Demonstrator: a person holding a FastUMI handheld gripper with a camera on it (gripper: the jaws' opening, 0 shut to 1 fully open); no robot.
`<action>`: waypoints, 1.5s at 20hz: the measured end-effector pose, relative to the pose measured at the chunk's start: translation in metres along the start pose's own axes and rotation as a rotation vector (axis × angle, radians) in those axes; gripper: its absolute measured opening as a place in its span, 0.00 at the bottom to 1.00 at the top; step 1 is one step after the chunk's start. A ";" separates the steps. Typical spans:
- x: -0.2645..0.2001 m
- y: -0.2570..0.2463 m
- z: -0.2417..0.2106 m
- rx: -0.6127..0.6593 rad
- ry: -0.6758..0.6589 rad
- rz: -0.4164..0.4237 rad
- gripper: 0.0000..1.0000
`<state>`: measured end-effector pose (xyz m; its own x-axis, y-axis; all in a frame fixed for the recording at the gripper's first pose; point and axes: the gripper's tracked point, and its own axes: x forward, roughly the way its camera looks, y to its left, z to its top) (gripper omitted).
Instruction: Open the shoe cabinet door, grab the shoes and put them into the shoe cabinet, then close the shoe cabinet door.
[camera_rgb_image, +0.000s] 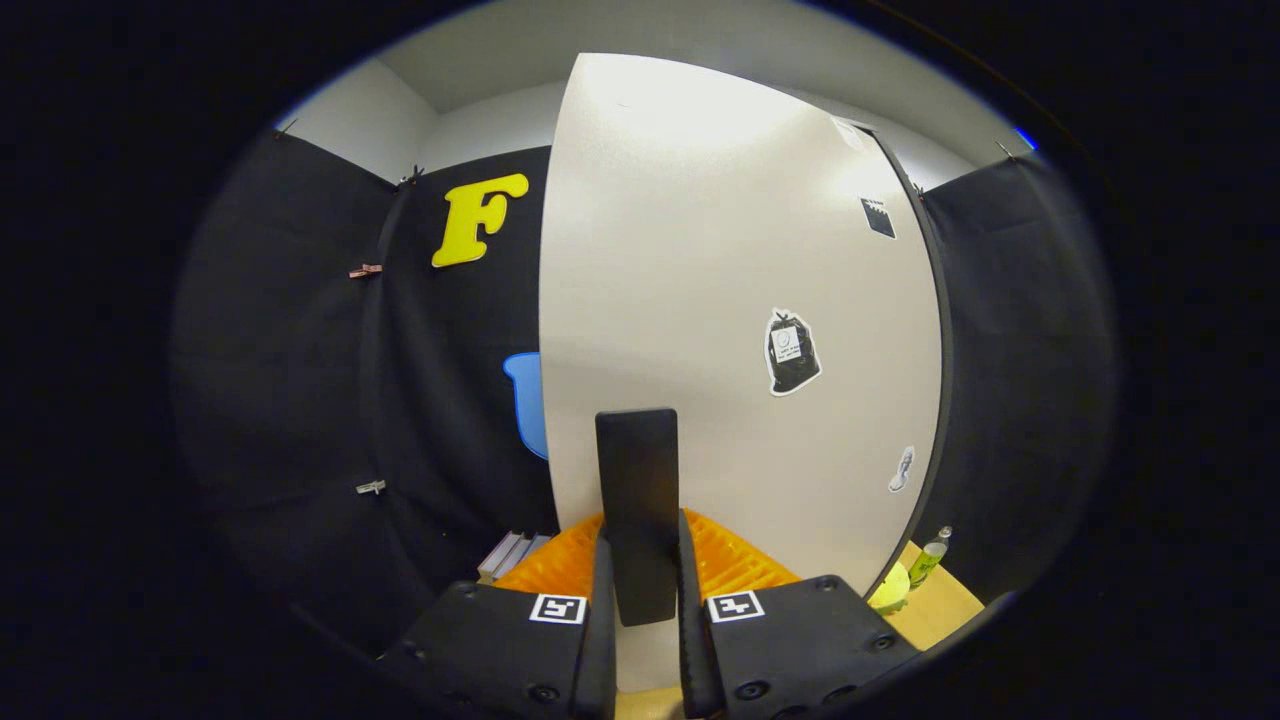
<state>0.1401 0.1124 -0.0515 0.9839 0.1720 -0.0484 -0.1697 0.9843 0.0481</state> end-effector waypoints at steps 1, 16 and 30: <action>-0.008 -0.003 0.000 0.010 -0.001 0.006 0.29; -0.115 -0.090 0.011 0.019 -0.010 0.044 0.29; -0.152 -0.209 0.026 0.010 -0.067 0.056 0.19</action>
<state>0.0271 -0.1202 -0.0280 0.9745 0.2233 0.0214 -0.2242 0.9727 0.0593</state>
